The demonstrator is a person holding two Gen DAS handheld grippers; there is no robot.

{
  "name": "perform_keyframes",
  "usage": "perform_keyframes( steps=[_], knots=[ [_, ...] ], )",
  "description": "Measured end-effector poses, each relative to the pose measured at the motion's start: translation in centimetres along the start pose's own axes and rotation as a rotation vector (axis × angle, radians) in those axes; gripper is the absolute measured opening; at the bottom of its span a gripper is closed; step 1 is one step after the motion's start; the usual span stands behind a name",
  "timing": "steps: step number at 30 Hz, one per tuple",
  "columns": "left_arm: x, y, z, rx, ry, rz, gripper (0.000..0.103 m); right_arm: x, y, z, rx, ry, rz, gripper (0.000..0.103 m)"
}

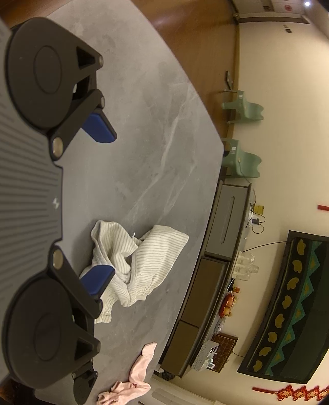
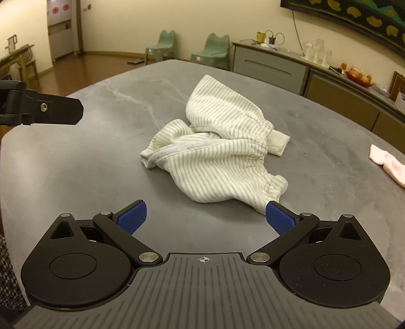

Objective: Fold clothes
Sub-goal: 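Move both tools toward the white striped garment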

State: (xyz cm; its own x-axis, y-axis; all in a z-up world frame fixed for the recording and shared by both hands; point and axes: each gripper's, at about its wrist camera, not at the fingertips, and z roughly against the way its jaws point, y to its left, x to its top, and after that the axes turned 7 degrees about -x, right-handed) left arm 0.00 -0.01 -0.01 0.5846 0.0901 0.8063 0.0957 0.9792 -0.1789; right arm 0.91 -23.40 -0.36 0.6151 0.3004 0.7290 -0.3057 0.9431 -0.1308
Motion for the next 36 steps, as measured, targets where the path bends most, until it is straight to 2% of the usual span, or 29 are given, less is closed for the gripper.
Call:
perform_keyframes(
  steps=[4, 7, 9, 14, 16, 21, 29, 32, 36],
  knots=[
    [-0.4, -0.5, -0.1, 0.021, -0.011, -0.012, 0.103, -0.1, 0.2, 0.1, -0.002, -0.004, -0.001, 0.102],
    [-0.3, -0.9, -1.4, 0.024, 0.08, -0.024, 0.103, -0.2, 0.3, 0.2, -0.004, -0.008, -0.001, 0.102],
    [-0.1, -0.8, -1.9, 0.007, 0.108, -0.028, 0.103, -0.2, 0.4, 0.2, -0.005, -0.01, -0.002, 0.102],
    [-0.5, -0.3, -2.0, 0.022, 0.073, -0.056, 0.103, -0.2, -0.2, 0.0, -0.019, -0.013, -0.008, 0.102],
    [-0.6, 0.1, -2.4, 0.035, 0.08, -0.035, 0.103, -0.3, 0.0, 0.0, -0.018, -0.008, 0.007, 0.102],
    [-0.4, 0.5, -3.1, -0.003, 0.1, -0.009, 0.103, -0.3, 0.1, -0.4, -0.01, 0.0, 0.026, 0.102],
    [-0.5, 1.1, -3.2, 0.018, 0.109, -0.007, 0.103, -0.2, 0.4, -0.5, 0.01, -0.011, 0.024, 0.1],
    [-0.7, 1.2, -3.4, 0.028, 0.111, -0.013, 0.103, -0.2, 0.3, -0.5, 0.02, -0.015, 0.018, 0.097],
    [-0.8, 1.1, -3.6, 0.026, 0.121, -0.015, 0.103, -0.2, 0.0, -0.5, 0.033, -0.015, 0.002, 0.087]
  ],
)
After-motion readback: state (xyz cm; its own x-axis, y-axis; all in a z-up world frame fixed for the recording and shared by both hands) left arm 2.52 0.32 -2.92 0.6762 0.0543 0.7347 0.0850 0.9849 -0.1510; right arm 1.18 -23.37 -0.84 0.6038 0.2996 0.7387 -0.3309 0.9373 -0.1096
